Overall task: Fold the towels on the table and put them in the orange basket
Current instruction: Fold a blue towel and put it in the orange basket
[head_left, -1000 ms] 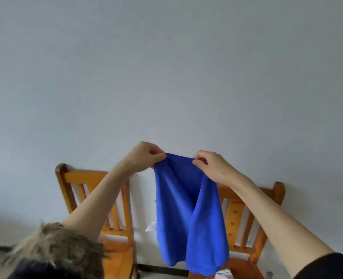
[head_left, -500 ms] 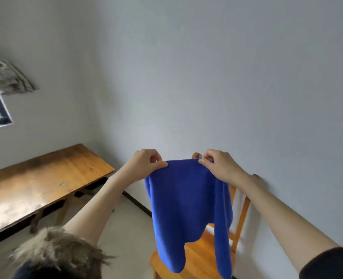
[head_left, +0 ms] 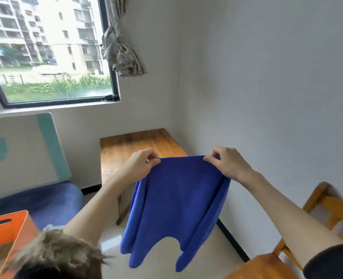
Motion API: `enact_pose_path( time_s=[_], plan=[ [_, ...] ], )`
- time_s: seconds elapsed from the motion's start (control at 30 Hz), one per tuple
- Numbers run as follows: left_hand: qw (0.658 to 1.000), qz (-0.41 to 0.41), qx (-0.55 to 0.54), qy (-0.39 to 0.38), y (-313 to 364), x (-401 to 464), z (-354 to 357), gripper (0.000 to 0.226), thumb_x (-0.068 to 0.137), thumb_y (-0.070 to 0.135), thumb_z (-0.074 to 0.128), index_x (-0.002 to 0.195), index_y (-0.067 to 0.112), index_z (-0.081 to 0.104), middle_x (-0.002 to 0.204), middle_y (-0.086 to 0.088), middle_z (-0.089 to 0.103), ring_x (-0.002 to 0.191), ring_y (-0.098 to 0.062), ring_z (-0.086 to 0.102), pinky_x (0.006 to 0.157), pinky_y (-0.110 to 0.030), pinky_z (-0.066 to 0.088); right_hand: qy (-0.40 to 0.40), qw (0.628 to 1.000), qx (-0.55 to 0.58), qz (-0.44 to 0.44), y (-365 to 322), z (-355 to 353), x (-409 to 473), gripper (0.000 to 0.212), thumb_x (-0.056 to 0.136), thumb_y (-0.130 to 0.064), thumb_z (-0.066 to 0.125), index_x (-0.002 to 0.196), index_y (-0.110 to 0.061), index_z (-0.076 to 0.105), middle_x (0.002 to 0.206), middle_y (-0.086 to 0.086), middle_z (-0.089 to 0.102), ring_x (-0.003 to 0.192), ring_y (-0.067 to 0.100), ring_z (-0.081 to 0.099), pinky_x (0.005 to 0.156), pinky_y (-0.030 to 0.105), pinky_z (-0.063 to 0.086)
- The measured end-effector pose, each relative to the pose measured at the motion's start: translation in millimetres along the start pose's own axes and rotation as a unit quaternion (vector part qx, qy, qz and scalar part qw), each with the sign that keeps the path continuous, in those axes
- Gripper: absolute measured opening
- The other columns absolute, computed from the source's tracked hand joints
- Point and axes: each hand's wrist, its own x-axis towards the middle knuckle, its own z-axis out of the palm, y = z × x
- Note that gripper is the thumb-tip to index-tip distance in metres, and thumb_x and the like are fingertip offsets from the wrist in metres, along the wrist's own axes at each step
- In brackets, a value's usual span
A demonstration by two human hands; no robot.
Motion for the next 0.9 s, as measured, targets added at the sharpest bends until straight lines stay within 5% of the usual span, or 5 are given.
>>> enact_pose_path(
  time_s=[0.17,0.57,0.77,0.9],
  plan=[
    [0.995,-0.086,-0.001,0.048,-77,43,-27,0.019,0.092,0.028,0.056,0.079,0.015,0.057,0.078,0.006,0.056,0.069,-0.008,0.049,0.058,-0.015,0.035,-0.093,0.993,0.050,-0.057,-9,51,88,0.012,0.094,-0.018,0.050,0.084,-0.023,0.055,0.087,-0.009,0.054,0.082,0.007,0.050,0.063,0.013,0.034],
    [0.985,-0.173,0.019,-0.016,-202,173,-60,0.027,0.090,0.012,0.055,0.073,0.033,0.055,0.080,0.009,0.057,0.072,-0.006,0.049,0.064,-0.015,0.037,0.004,0.997,0.067,-0.026,-16,144,279,0.036,0.084,-0.044,0.064,0.072,-0.012,0.053,0.063,0.002,0.054,0.060,0.017,0.048,0.055,0.028,0.037],
    [0.980,-0.192,0.041,-0.043,-268,238,-51,0.013,0.090,0.016,0.057,0.079,0.022,0.061,0.080,0.011,0.058,0.077,-0.006,0.052,0.061,-0.012,0.036,-0.057,0.994,0.093,-0.009,0,190,361,0.018,0.092,-0.025,0.057,0.080,-0.011,0.061,0.081,0.002,0.062,0.078,0.017,0.054,0.061,0.016,0.037],
    [0.978,-0.187,0.065,-0.059,-312,282,-42,0.011,0.093,0.025,0.052,0.088,0.016,0.058,0.088,0.004,0.053,0.075,-0.007,0.047,0.059,-0.014,0.034,-0.091,0.992,0.090,0.007,8,223,406,0.016,0.094,-0.018,0.051,0.087,-0.011,0.063,0.092,0.000,0.062,0.089,0.015,0.053,0.073,0.022,0.036]
  ],
)
